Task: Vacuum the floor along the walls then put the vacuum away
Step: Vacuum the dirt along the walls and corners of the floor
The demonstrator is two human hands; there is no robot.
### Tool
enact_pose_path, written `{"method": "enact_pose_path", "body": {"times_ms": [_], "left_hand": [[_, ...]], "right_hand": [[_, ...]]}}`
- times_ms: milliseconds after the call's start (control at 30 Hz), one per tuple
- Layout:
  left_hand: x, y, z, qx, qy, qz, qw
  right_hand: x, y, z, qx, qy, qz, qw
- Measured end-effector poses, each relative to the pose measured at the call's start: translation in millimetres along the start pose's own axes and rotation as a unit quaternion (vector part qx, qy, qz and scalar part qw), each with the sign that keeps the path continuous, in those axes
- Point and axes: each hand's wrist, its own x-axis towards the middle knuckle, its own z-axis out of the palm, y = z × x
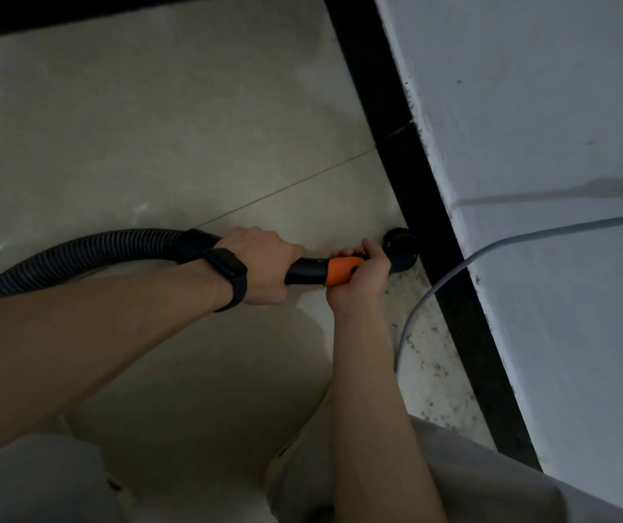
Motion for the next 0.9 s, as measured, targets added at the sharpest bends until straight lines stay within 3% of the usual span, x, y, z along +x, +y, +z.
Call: {"method": "enact_pose_path", "body": {"times_ms": [267,900], "left_hand": [[11,-9,-20,-0.026,0.007,-0.005,1.0],[-75,-63,-72,0.071,-0.207,0.037,0.975]], "right_hand": [[8,-11,26,0.085,-0.037,-0.01,0.996],[-85,79,20,0.238,0.153,0.083,0.955]]}}
